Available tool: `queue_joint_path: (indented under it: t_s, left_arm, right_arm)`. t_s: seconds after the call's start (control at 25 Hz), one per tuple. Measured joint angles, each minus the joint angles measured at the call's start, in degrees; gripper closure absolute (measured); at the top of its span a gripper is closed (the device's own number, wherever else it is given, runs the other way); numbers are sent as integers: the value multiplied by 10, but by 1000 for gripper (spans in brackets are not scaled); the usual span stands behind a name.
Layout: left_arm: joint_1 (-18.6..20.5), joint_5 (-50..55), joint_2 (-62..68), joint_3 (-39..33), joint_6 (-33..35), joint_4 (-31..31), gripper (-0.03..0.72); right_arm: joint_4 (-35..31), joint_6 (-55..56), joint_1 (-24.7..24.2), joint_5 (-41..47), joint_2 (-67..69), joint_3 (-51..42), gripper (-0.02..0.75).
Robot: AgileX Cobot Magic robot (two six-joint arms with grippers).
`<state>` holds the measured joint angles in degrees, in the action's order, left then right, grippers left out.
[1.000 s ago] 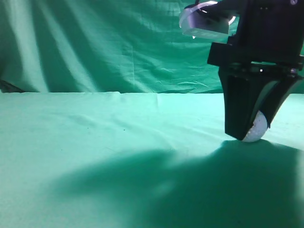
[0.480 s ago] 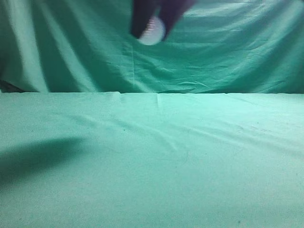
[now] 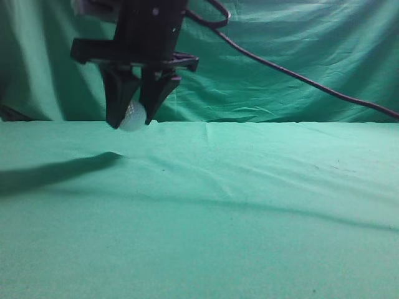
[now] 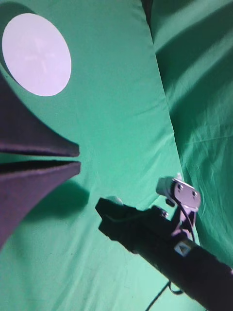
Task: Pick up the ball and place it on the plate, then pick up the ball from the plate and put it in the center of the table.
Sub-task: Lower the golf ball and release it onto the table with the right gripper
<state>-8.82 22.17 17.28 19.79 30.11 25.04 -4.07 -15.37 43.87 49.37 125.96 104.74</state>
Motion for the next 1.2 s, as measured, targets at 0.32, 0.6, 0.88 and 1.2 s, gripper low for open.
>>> queue_joint_path:
  t_s: [0.32,0.6,0.88,1.2]
  left_arm:
    - [0,0,0,0,0,0,688]
    - [0,0,0,0,0,0,688]
    - [0,0,0,0,0,-1,688]
    - [0,-2,0,0,0,-1,688]
  right_arm:
    - [0,0,0,-2,62,53,408]
    - [0,0,0,-4,70,55,262]
    - [1,7,0,111,24,124,176]
    - [-2,77,0,222,-64,223,691]
